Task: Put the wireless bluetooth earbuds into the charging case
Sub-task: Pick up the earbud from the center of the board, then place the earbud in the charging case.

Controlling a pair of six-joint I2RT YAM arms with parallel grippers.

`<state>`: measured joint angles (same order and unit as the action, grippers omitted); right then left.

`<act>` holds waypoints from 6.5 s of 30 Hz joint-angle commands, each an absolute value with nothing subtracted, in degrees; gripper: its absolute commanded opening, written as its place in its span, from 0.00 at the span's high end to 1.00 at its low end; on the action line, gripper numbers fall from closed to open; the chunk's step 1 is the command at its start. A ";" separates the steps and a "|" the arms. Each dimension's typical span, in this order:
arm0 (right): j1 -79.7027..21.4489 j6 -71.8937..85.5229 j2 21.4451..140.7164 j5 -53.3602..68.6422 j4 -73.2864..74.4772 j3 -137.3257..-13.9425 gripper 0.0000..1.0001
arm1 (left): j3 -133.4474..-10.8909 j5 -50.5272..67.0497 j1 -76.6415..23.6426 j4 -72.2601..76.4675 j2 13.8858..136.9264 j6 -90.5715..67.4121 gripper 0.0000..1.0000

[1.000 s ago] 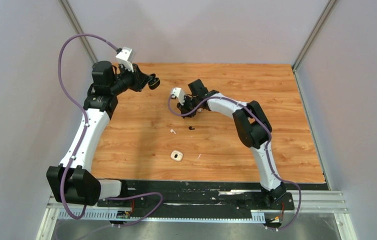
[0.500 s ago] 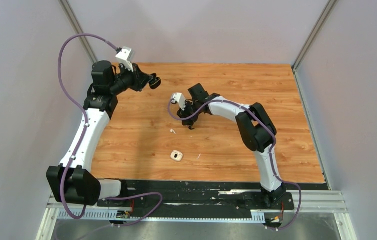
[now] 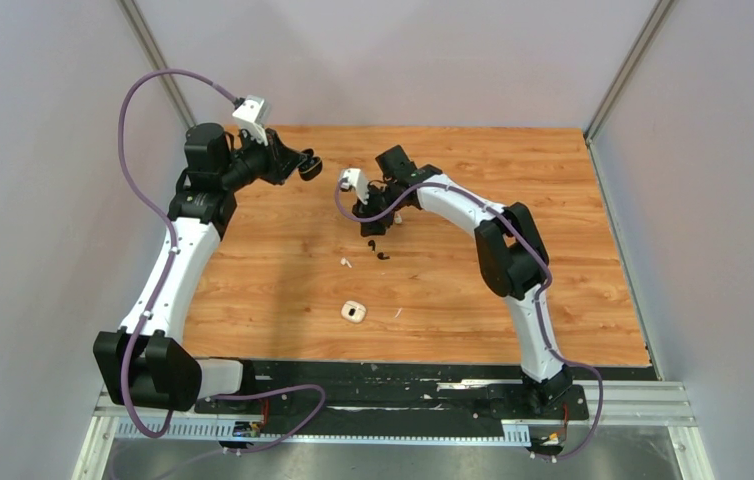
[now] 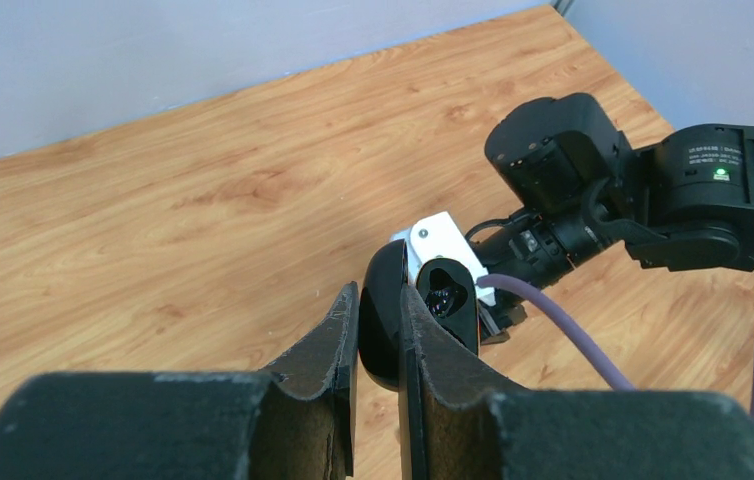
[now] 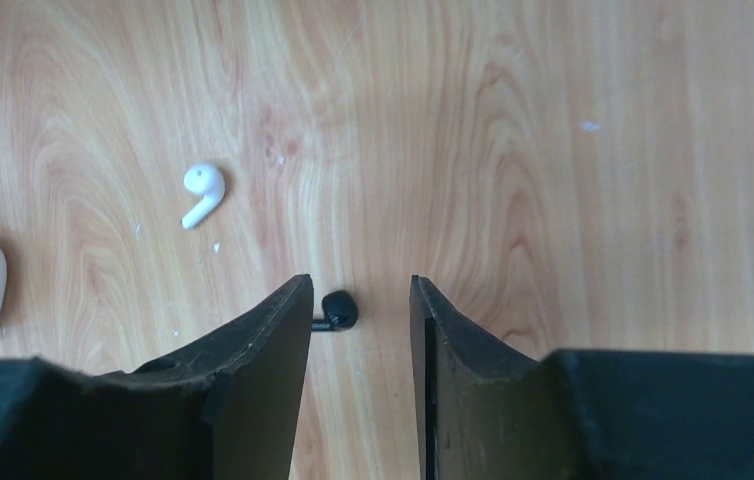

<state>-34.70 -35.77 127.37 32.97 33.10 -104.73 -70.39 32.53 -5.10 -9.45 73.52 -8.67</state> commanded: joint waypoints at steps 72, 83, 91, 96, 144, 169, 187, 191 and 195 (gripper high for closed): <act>-36.01 -31.76 134.75 24.70 41.39 -113.85 0.69 | -70.19 33.18 -4.84 -6.42 74.53 -9.59 1.00; -36.99 -16.83 131.96 13.83 36.51 -111.05 0.71 | -70.05 33.33 -4.76 -6.09 74.85 -9.96 1.00; -37.50 -7.75 128.74 11.35 36.47 -106.55 0.54 | -69.66 33.15 -4.77 -5.76 74.81 -10.32 1.00; -37.70 -5.86 128.06 10.74 36.66 -105.67 0.61 | -69.35 33.06 -4.77 -5.39 74.79 -10.50 1.00; -30.90 -43.81 83.91 38.10 -20.07 -73.16 1.00 | -85.82 45.90 -12.90 -11.19 89.74 -5.53 1.00; -32.40 -64.33 84.84 45.92 -5.18 -75.60 1.00 | -86.45 47.84 -17.96 -11.66 86.36 -1.30 1.00; -33.57 -69.17 85.94 39.50 -3.08 -76.00 1.00 | -86.93 47.64 -18.53 -13.07 85.95 1.29 1.00; -33.56 -68.78 86.18 37.80 -3.43 -76.18 1.00 | -86.74 47.64 -18.59 -13.60 86.13 1.66 1.00; -33.57 -70.21 86.29 36.89 -3.43 -75.58 1.00 | -86.87 47.40 -18.63 -13.22 86.13 1.31 1.00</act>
<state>-33.30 -68.07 86.11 38.02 -3.14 -73.60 -84.18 47.48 -18.31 -13.98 88.68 0.38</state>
